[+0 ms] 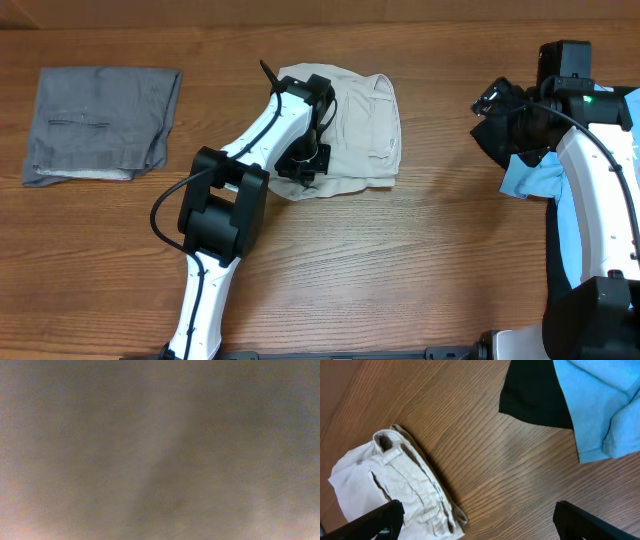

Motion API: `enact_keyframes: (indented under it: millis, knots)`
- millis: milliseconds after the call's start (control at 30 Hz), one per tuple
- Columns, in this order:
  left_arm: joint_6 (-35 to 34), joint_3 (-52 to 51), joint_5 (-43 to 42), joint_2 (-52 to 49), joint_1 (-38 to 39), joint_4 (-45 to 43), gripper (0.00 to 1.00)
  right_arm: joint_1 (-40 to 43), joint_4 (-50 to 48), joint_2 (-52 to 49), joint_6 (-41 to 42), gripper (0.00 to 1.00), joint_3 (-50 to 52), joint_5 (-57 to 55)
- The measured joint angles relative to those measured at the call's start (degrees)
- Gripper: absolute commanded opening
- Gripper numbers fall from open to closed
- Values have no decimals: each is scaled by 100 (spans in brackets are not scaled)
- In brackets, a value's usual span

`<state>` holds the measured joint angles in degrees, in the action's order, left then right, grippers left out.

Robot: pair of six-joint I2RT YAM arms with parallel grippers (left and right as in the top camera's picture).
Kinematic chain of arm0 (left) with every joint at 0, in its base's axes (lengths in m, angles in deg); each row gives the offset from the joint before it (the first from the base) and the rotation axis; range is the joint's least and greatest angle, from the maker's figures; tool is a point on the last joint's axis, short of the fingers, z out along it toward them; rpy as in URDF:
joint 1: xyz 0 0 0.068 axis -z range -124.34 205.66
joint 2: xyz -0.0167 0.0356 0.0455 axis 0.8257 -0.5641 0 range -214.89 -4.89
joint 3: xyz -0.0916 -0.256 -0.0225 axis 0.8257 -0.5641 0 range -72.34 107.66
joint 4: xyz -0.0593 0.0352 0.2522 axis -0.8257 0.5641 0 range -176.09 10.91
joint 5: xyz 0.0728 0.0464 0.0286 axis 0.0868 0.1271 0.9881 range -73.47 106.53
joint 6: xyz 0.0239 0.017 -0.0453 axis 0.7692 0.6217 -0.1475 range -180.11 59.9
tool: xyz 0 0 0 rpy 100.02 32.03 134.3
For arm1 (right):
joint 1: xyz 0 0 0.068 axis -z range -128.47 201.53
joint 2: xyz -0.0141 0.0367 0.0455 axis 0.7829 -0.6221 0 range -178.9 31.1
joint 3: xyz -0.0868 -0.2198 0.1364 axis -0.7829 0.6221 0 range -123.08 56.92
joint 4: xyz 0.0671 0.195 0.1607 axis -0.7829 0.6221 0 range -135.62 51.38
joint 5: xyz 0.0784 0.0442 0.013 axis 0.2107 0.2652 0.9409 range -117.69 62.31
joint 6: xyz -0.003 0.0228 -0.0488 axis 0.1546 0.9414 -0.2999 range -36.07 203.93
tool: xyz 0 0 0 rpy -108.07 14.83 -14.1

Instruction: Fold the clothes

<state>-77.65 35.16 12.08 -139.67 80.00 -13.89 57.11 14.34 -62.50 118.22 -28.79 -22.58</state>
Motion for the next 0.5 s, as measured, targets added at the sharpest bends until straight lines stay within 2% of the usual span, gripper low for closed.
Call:
enact_keyframes:
  millis: [167,200,267,400,500]
  knots:
    - [-61,-35,892,39,-304,-205,4,0,-2,0,-2,100,0,-2]
    - [-63,-37,1104,42,-426,-341,4,2,0,0,-2,100,0,-2]
    - [-76,-39,1484,52,-713,-728,11,2,-2,0,-2,100,0,-2]
    - [-101,-22,1932,50,-1366,-1469,12,0,0,0,0,100,0,0]
    - [-103,184,2090,7,-1755,-1279,16,0,0,0,-2,100,0,-2]
